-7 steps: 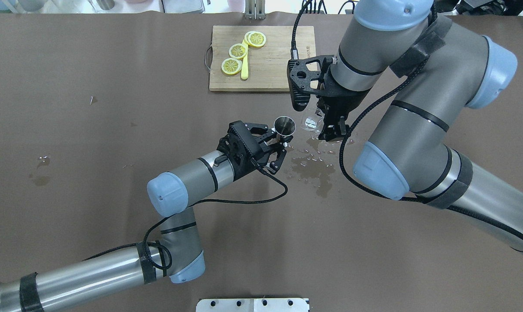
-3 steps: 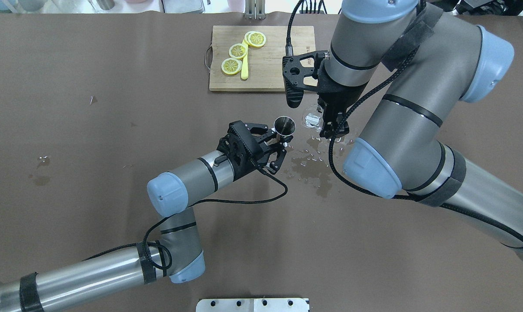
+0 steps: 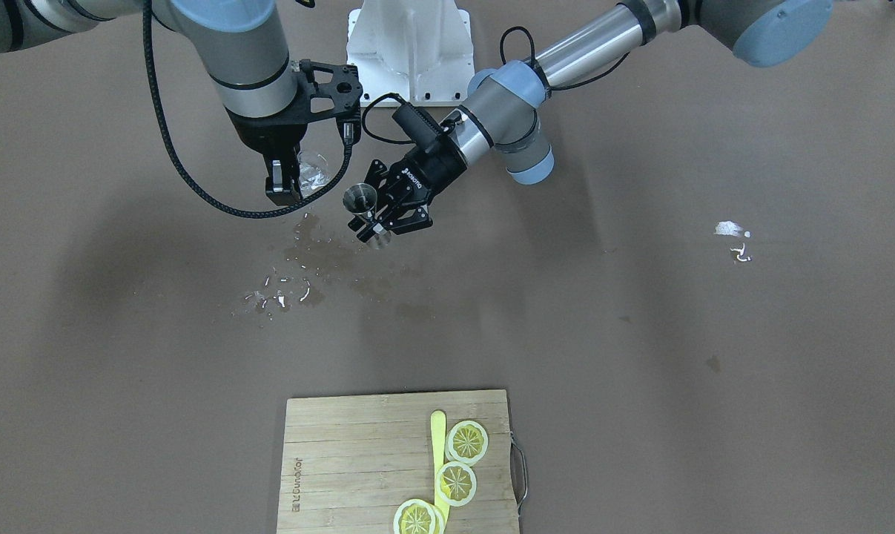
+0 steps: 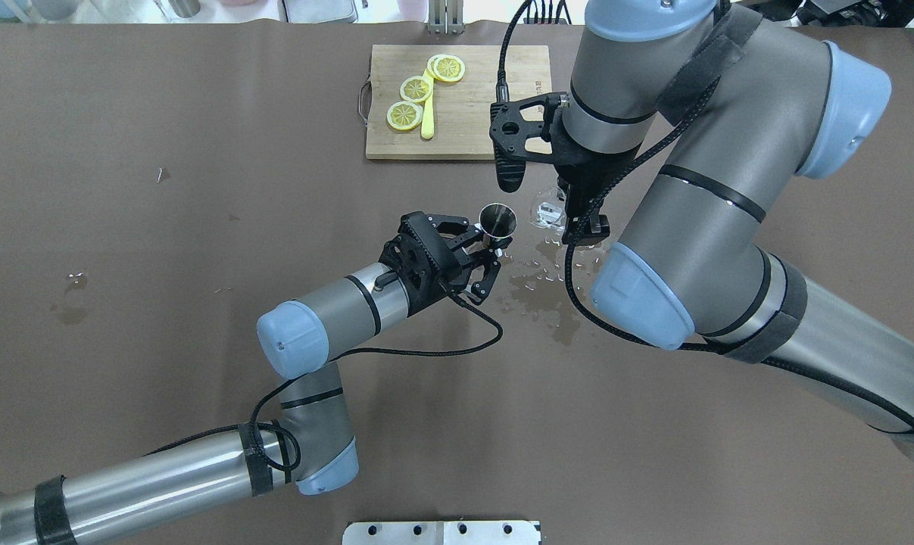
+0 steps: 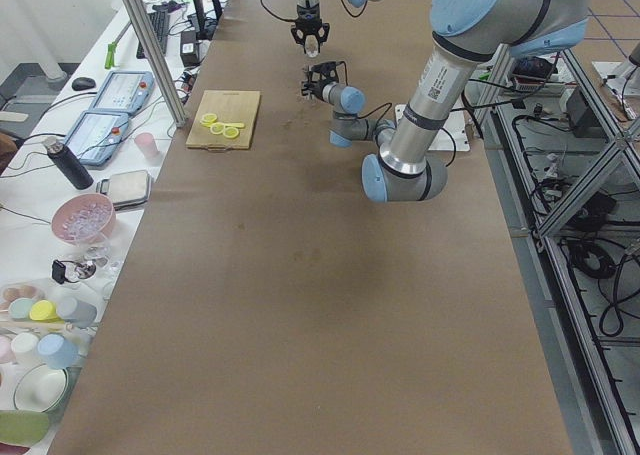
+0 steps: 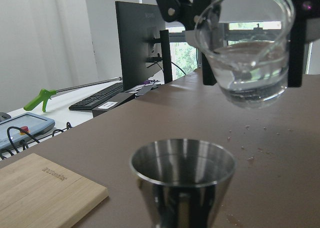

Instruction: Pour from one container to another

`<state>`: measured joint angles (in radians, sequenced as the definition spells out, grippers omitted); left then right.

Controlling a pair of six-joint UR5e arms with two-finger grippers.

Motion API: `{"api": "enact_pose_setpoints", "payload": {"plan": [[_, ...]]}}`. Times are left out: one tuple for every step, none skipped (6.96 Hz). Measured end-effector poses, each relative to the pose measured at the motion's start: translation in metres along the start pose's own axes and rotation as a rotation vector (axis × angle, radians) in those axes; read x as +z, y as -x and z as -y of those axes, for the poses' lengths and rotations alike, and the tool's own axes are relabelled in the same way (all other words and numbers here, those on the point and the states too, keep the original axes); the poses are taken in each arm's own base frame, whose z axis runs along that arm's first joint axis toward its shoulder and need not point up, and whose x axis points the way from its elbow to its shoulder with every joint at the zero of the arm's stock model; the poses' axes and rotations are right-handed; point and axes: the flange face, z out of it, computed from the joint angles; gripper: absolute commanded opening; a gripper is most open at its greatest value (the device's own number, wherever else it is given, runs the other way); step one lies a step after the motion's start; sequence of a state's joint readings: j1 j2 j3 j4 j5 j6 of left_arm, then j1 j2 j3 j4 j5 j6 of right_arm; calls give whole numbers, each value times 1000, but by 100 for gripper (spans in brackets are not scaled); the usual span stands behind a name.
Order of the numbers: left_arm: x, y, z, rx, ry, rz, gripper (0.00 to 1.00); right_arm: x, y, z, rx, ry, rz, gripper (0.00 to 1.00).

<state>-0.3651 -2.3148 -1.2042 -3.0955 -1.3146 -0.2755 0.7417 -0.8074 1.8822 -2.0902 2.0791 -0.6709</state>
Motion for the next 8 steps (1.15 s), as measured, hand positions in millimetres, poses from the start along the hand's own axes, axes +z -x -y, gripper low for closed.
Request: {"api": "enact_pose_setpoints", "payload": {"plan": [[0,0,0,1,0,0,0,1,-1,2,8,17,7,0],[0,0,0,1,-1,0,0,2,-3,4,14,29,13,0],[0,0,0,1,-1,0,0,3,-6,8,18,38,17,0],[0,1,0,1,-2,0,0,4,-10,13,21,43,20,0],[0,0,0,1,-2,0,0,3,-13,18,24,48,23,0],[0,0,0,1,-1,0,0,2,-15,21,31,57,29,0],[0,0,0,1,-1,0,0,0,-17,24,41,70,33,0],[0,0,0,0,-2,0,0,0,-17,25,47,85,35,0]]}}
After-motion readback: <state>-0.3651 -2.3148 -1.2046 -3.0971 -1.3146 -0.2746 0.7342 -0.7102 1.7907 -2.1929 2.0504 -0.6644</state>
